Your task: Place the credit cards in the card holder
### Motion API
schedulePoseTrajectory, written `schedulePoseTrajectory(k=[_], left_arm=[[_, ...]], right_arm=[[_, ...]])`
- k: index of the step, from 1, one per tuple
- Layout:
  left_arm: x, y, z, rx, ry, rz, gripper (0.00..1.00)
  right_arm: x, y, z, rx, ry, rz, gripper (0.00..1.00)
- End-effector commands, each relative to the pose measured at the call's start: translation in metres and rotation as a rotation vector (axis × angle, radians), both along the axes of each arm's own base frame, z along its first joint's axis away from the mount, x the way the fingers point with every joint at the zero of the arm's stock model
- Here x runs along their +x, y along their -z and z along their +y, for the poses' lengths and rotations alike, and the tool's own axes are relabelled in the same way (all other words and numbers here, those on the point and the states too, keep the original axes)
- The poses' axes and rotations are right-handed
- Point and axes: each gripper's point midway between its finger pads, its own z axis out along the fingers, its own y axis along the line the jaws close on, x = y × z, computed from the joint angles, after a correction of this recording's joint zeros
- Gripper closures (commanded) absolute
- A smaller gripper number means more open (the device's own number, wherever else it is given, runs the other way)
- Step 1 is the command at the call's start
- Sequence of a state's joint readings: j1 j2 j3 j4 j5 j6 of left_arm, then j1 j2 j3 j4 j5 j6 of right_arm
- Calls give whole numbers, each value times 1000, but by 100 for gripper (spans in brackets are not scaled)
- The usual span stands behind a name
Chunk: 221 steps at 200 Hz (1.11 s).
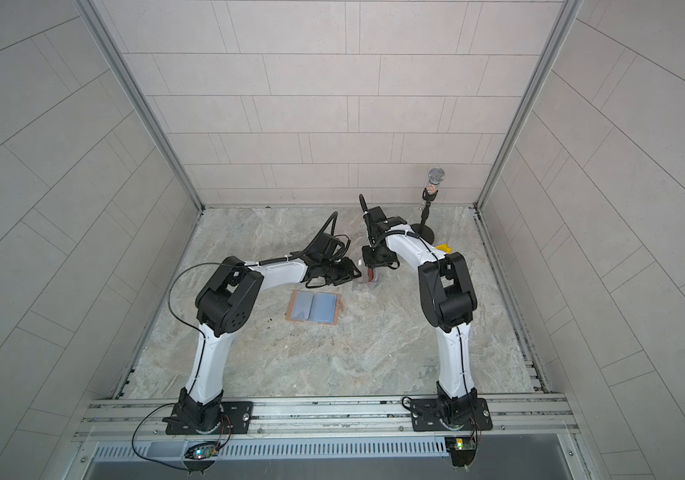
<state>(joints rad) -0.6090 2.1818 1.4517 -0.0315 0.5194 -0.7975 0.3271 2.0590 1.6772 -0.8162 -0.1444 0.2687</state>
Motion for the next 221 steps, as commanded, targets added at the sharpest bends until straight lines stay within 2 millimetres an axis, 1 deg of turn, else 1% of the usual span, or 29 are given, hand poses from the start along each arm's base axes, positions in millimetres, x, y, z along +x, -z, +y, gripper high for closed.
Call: schedulePoseTrajectory(k=[1, 40, 66, 82, 106, 128, 167, 197, 221], left_arm=[[-7, -16, -6, -29, 16, -7, 55], [-7, -4, -1, 7, 8, 2, 55], [-8, 3, 1, 24, 4, 10, 56], [-9, 6, 5, 39, -4, 12, 57], [-9, 7, 8, 55, -9, 10, 60], [-10, 8, 10, 66, -13, 9, 61], [-10, 7, 11, 69, -15, 7, 61], [-10, 7, 11, 69, -15, 9, 62], [-11, 7, 11, 66, -16, 9, 61]], right_arm=[[-5, -5, -3, -12, 10, -3, 62], [-8, 7, -4, 20, 38, 15, 63], [-8, 12, -8, 29, 64, 17, 67], [-7, 8, -10, 31, 76, 6, 70], [-5, 2, -16, 19, 92, -13, 71], [-4, -3, -21, 8, 101, -25, 71], [-3, -15, -28, -5, 110, -43, 69], [-3, -21, -27, 0, 98, -47, 66], [-3, -25, -28, -10, 100, -51, 66]])
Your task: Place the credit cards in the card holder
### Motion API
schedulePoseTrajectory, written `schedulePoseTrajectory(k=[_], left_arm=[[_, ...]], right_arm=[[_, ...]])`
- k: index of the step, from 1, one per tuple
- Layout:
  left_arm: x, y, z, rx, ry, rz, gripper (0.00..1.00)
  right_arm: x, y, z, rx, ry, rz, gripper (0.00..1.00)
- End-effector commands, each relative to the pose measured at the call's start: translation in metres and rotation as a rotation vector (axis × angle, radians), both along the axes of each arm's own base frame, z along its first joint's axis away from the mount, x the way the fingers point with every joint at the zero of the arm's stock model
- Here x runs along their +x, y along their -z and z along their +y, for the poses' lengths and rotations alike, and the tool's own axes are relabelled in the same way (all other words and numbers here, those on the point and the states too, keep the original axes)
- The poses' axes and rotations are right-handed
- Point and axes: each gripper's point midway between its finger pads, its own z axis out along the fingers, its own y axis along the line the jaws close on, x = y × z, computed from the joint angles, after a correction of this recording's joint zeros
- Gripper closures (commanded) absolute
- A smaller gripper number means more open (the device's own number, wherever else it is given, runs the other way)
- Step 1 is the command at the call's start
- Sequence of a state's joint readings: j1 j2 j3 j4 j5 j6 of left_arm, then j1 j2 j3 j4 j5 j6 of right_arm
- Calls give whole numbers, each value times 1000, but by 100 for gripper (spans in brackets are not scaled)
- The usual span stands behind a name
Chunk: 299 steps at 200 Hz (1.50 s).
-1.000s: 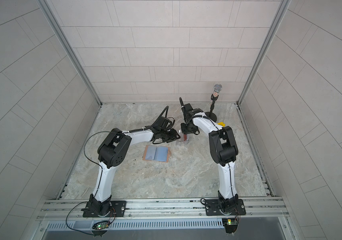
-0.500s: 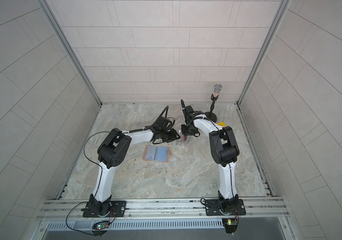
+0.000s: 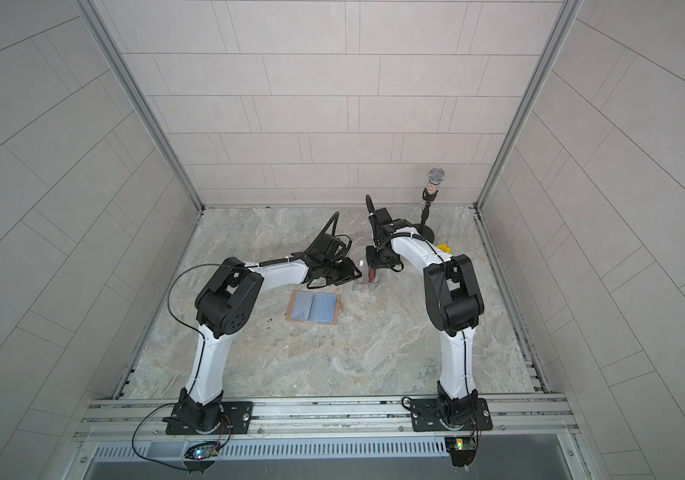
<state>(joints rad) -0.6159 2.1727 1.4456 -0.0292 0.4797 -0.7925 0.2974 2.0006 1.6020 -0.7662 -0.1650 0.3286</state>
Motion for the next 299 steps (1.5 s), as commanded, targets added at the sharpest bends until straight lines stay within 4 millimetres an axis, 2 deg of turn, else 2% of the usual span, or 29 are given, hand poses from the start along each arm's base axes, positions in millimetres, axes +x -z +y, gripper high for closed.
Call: schedulePoseTrajectory(k=[1, 136, 150, 199, 217, 252, 299], left_arm=[[-12, 8, 9, 43, -2, 34, 62], [-13, 10, 8, 35, 0, 38, 62], [-13, 10, 8, 33, -1, 40, 62], [-14, 10, 7, 29, 4, 41, 62], [-14, 8, 6, 22, 6, 39, 62], [-14, -14, -1, -28, 31, 10, 58], [-15, -73, -14, -122, 103, -81, 42]], right_arm=[[0, -20, -17, -56, 21, -30, 66], [-3, -33, -18, -55, 17, -51, 75], [-4, -33, -18, -51, 16, -49, 78], [-5, -33, -14, -28, 10, -45, 100], [-7, -37, -12, -11, 8, -50, 100], [-10, -55, -6, 76, 14, -95, 100], [-18, -95, -8, 284, 62, -217, 100]])
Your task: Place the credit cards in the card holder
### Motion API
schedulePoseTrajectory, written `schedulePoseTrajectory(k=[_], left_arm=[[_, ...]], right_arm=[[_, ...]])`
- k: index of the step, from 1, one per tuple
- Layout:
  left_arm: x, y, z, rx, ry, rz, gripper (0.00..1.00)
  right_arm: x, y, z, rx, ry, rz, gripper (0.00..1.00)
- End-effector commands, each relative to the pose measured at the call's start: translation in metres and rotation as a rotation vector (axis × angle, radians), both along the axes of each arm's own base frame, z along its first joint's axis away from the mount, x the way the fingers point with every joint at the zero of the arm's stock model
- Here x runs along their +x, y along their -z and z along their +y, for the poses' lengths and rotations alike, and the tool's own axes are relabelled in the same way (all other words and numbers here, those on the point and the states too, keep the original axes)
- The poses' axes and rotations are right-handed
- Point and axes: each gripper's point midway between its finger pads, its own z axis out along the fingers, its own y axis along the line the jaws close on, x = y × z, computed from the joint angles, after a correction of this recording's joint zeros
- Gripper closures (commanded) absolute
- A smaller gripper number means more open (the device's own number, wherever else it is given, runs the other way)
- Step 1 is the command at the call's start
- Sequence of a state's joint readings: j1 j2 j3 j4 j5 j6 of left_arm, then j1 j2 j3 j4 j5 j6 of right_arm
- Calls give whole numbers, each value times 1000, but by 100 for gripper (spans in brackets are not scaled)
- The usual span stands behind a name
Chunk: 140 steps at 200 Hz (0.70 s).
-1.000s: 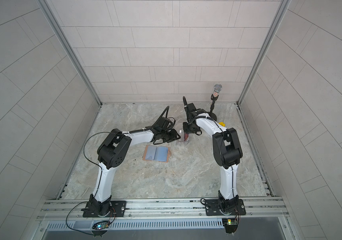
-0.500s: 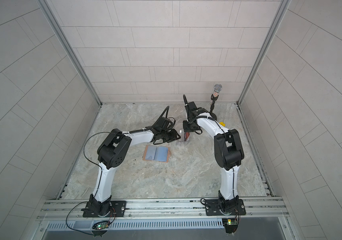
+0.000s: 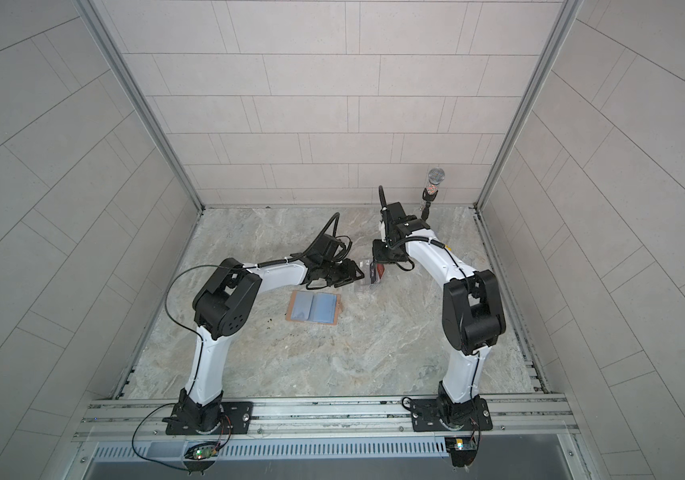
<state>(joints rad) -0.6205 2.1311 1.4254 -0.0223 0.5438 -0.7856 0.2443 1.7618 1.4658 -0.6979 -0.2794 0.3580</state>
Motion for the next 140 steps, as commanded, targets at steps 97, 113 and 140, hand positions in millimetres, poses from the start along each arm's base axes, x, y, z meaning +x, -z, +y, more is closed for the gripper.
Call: schedulePoseTrajectory(k=[97, 113, 140], left_arm=[[-33, -94, 102, 189, -62, -282, 39], [-42, -78, 133, 244, -108, -259, 40], [-58, -45, 179, 331, -182, -207, 45]], right_arm=[[-50, -66, 29, 499, 47, -259, 100], [-62, -60, 39, 517, 53, -260, 100], [-80, -47, 62, 539, 43, -266, 100]])
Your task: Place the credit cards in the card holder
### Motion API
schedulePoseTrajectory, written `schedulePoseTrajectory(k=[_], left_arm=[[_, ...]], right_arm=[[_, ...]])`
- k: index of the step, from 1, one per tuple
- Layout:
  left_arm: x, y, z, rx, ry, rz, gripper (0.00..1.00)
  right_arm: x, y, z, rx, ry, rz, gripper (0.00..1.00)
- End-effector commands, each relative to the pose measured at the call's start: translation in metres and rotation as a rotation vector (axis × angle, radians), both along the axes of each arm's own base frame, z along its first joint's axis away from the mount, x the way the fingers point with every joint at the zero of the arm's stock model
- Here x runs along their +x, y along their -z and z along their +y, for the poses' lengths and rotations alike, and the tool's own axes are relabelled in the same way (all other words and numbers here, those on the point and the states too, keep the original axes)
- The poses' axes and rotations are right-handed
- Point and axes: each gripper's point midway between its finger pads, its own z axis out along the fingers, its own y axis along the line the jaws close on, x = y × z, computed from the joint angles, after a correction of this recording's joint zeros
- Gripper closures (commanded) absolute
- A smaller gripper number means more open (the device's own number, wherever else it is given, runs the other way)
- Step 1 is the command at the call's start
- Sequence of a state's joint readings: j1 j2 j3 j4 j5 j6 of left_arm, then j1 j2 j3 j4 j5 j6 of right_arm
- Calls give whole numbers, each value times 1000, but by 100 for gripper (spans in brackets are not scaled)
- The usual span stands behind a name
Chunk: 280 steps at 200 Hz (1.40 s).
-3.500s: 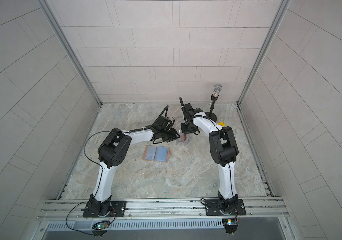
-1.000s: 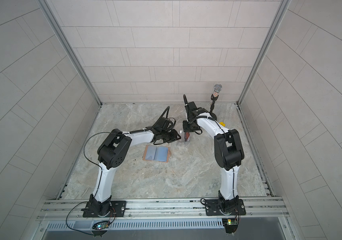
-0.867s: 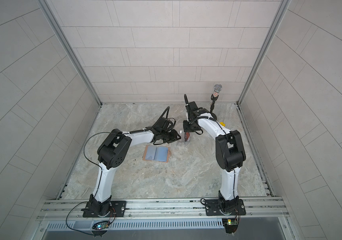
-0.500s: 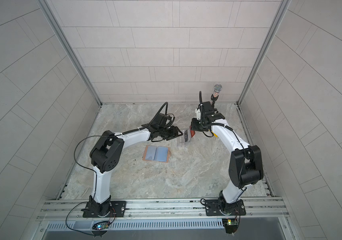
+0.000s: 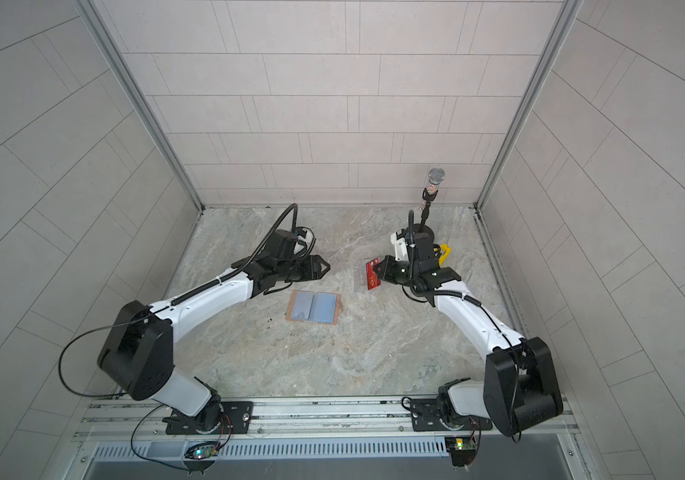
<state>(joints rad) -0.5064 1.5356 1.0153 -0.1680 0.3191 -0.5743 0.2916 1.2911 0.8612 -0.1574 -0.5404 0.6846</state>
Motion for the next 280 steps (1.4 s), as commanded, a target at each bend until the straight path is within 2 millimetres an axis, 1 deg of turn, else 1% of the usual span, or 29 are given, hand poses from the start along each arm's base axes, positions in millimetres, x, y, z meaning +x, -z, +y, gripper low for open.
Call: schedulePoseTrajectory(k=[1, 14, 40, 59, 78, 99, 117, 150, 196, 217, 233, 258, 280], left_arm=[[-15, 37, 45, 130, -82, 52, 46], [-23, 52, 60, 160, -115, 72, 47], [-35, 72, 87, 256, -177, 92, 48], [-40, 79, 94, 296, -185, 97, 47], [-41, 86, 94, 297, -175, 107, 45], [-41, 96, 83, 265, -125, 125, 45], [-42, 105, 76, 243, -95, 145, 45], [-49, 114, 72, 222, -78, 169, 45], [-63, 116, 66, 174, -40, 192, 46], [-66, 118, 59, 140, -11, 203, 46], [-68, 119, 56, 119, -5, 216, 48], [-76, 118, 55, 93, -4, 232, 51], [-81, 118, 54, 74, -4, 238, 52]], right_arm=[[-2, -14, 20, 73, 24, -72, 100], [-10, -8, 35, 73, 4, -77, 100], [-21, 9, 68, 65, -42, -54, 100], [-24, 19, 91, 80, -67, -44, 100], [-26, 27, 109, 89, -76, -41, 100], [-27, 40, 127, 93, -97, -21, 100], [-25, 52, 137, 101, -96, 1, 100], [-24, 73, 145, 98, -98, 38, 100], [-23, 98, 149, 74, -105, 83, 100], [-21, 103, 155, 87, -115, 97, 100], [-19, 108, 156, 83, -110, 103, 100], [-19, 116, 154, 66, -101, 121, 100], [-20, 122, 149, 48, -83, 132, 100]])
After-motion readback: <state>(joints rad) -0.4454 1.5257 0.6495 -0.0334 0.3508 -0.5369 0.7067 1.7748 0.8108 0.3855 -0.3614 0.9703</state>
